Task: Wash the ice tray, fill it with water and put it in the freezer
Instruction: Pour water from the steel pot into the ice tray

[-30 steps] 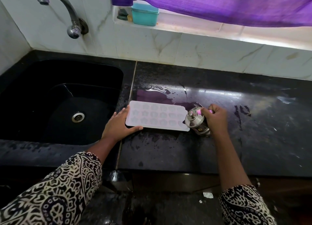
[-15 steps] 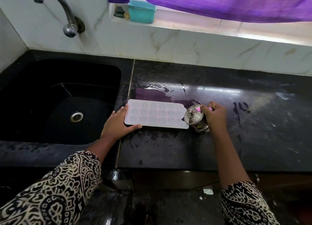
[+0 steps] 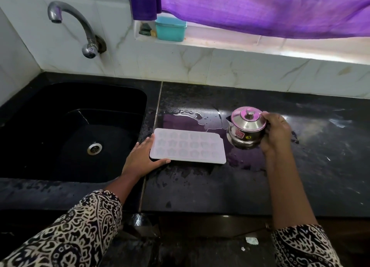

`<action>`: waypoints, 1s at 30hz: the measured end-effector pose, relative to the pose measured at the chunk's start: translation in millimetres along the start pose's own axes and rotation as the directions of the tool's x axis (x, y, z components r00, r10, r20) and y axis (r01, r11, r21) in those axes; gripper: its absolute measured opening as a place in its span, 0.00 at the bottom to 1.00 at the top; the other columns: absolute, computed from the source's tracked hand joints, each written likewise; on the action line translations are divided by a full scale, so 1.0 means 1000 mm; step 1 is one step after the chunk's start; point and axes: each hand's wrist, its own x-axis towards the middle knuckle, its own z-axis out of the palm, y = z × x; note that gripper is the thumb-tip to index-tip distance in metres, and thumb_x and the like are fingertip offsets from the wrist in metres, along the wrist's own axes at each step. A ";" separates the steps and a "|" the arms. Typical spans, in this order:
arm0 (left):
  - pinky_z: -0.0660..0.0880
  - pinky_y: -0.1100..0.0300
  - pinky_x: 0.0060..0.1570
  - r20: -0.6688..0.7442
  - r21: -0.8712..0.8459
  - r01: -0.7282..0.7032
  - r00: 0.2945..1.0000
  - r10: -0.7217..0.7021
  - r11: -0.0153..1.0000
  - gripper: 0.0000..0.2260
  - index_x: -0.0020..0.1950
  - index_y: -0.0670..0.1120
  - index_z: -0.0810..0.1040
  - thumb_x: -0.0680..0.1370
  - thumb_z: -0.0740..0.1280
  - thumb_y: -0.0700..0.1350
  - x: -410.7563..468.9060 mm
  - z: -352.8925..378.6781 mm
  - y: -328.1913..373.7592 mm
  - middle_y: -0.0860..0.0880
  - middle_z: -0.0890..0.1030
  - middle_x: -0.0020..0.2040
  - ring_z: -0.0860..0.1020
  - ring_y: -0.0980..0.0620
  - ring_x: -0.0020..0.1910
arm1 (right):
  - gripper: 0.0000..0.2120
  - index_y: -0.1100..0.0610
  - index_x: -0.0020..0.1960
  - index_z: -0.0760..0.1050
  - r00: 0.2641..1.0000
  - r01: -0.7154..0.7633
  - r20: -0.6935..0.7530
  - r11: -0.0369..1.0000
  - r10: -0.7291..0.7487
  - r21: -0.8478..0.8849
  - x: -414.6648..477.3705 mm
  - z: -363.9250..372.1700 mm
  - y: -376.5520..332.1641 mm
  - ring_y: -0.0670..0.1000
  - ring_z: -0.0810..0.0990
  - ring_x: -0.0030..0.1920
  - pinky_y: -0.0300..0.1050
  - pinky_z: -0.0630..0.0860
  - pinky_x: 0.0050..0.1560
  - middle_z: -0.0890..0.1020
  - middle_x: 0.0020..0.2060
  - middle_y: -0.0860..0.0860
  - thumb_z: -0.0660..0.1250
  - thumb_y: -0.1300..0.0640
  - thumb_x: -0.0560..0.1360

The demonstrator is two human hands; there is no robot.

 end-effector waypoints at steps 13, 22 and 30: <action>0.47 0.58 0.74 0.003 -0.016 -0.008 1.000 0.008 1.000 0.61 0.79 0.49 0.51 0.55 0.47 0.84 -0.001 -0.006 0.006 0.51 0.58 0.78 0.55 0.55 0.77 | 0.10 0.59 0.35 0.72 0.982 -0.179 0.094 0.974 0.167 0.141 0.027 0.111 0.022 0.44 0.74 0.22 0.34 0.71 0.26 0.76 0.21 0.47 0.65 0.70 0.71; 0.43 0.62 0.73 0.000 -0.015 0.005 1.000 -0.005 1.000 0.58 0.79 0.49 0.50 0.58 0.50 0.83 0.003 -0.002 0.000 0.53 0.57 0.78 0.52 0.60 0.76 | 0.13 0.56 0.31 0.70 0.944 -0.309 0.120 0.951 0.306 0.008 0.056 0.152 0.124 0.47 0.71 0.29 0.39 0.71 0.32 0.74 0.21 0.46 0.67 0.68 0.71; 0.42 0.64 0.72 0.001 -0.014 0.005 1.000 -0.005 1.000 0.58 0.79 0.49 0.50 0.58 0.49 0.83 0.003 -0.003 0.001 0.54 0.56 0.78 0.52 0.63 0.75 | 0.13 0.57 0.31 0.70 0.935 -0.354 0.051 0.935 0.351 0.037 0.063 0.154 0.159 0.47 0.71 0.30 0.36 0.70 0.30 0.74 0.26 0.49 0.67 0.67 0.71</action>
